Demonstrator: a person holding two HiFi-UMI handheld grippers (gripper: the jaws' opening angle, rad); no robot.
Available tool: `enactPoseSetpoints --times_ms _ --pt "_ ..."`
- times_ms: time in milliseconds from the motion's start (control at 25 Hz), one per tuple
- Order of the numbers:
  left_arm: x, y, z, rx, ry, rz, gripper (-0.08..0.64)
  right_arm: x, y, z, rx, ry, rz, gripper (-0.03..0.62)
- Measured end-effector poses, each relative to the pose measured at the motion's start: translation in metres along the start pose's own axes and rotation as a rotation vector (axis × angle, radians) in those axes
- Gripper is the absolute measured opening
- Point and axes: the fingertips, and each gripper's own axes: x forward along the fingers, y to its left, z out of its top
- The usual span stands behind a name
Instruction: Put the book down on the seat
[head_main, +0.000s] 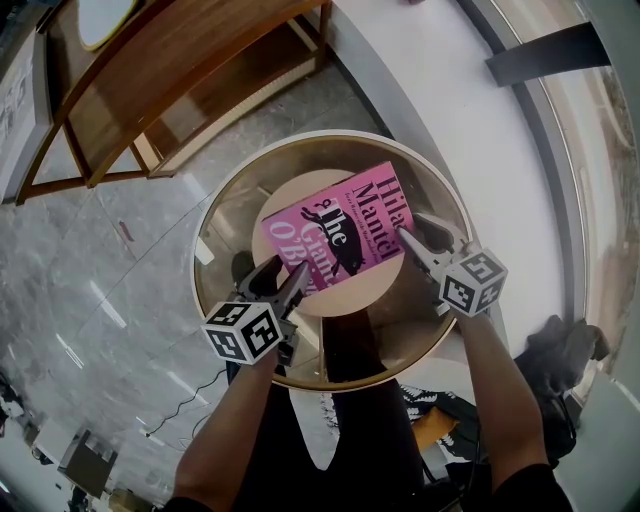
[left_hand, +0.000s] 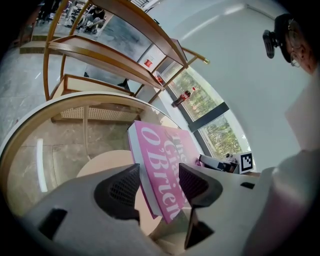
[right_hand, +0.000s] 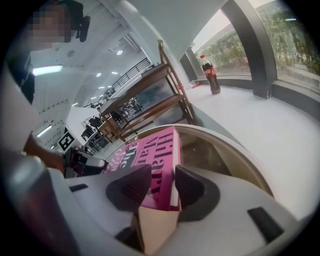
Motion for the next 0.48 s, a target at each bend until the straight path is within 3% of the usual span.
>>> enactPoseSetpoints --times_ms 480 --pt "0.0058 0.0034 0.0014 0.04 -0.006 0.047 0.233 -0.002 0.0011 -0.003 0.032 -0.004 -0.023 0.15"
